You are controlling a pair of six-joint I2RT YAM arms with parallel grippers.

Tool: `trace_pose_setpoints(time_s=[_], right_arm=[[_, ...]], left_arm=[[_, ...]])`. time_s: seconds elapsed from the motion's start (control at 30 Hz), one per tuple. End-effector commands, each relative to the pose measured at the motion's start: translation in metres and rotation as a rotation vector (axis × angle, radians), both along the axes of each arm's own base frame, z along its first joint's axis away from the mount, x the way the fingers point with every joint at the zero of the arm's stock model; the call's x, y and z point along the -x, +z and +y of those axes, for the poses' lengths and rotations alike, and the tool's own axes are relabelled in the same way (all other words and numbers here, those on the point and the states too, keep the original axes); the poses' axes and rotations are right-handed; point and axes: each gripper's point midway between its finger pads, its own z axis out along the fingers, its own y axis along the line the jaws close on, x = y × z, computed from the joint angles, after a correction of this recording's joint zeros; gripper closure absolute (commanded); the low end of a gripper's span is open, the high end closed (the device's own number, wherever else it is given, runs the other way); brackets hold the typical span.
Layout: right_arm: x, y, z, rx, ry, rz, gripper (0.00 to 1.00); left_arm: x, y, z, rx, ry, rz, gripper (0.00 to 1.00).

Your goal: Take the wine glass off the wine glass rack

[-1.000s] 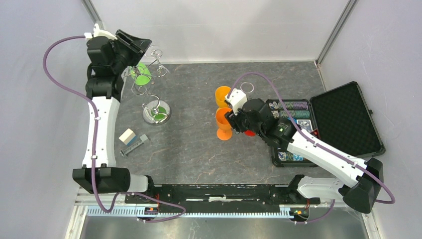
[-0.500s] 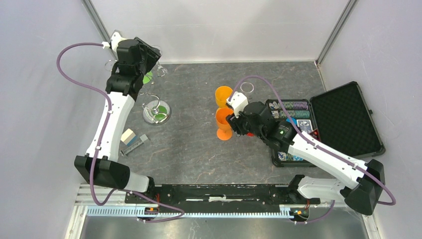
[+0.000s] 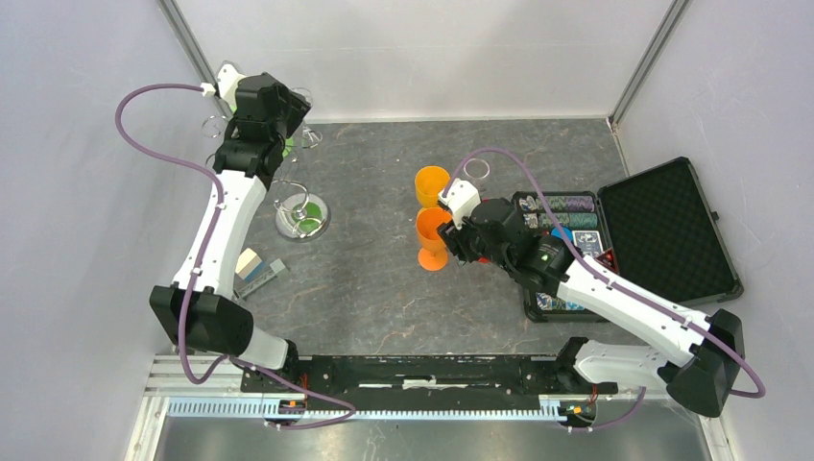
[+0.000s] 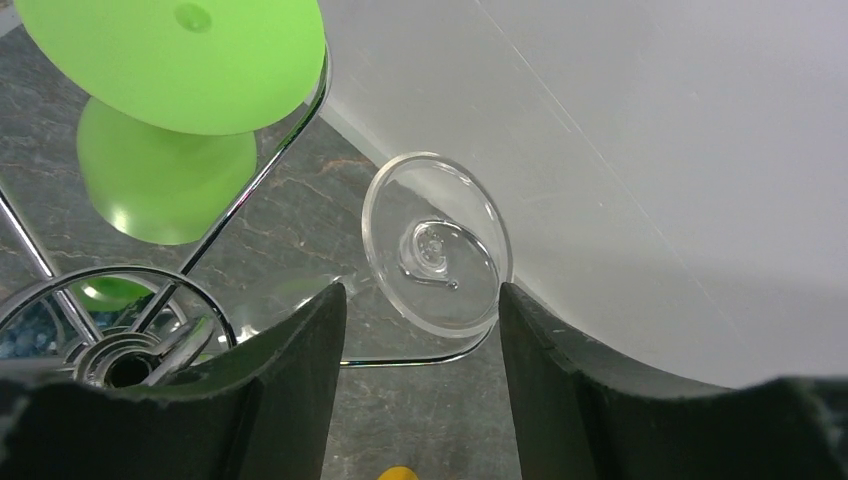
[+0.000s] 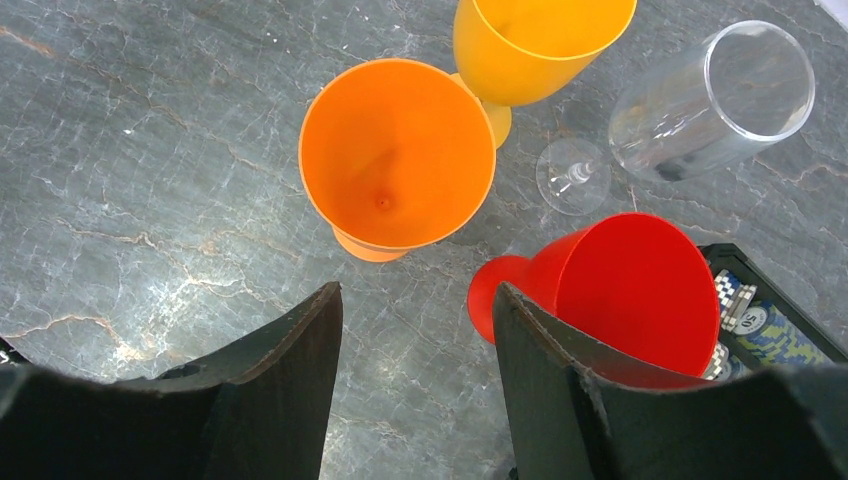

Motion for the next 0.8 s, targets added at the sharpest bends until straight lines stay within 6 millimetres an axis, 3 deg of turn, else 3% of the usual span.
trace_pose_setpoints(time_s=[0.0, 0.47, 0.7, 0.77], right_arm=[[-0.002, 0.009, 0.001, -0.045, -0.01, -0.026, 0.38], [0.0, 0.007, -0.002, -0.042, -0.011, -0.028, 0.38], [0.0, 0.007, -0.001, -0.046, -0.011, -0.031, 0.38], [0.0, 0.007, -0.001, -0.049, -0.008, -0.03, 0.38]], left_arm=[[-0.009, 0.017, 0.01, 0.056, 0.073, -0.079, 0.41], [-0.012, 0.013, 0.018, 0.157, 0.144, -0.15, 0.67], [-0.005, 0.025, 0.019, 0.189, 0.146, -0.187, 0.97], [-0.002, 0.027, 0.02, 0.211, 0.151, -0.196, 0.98]])
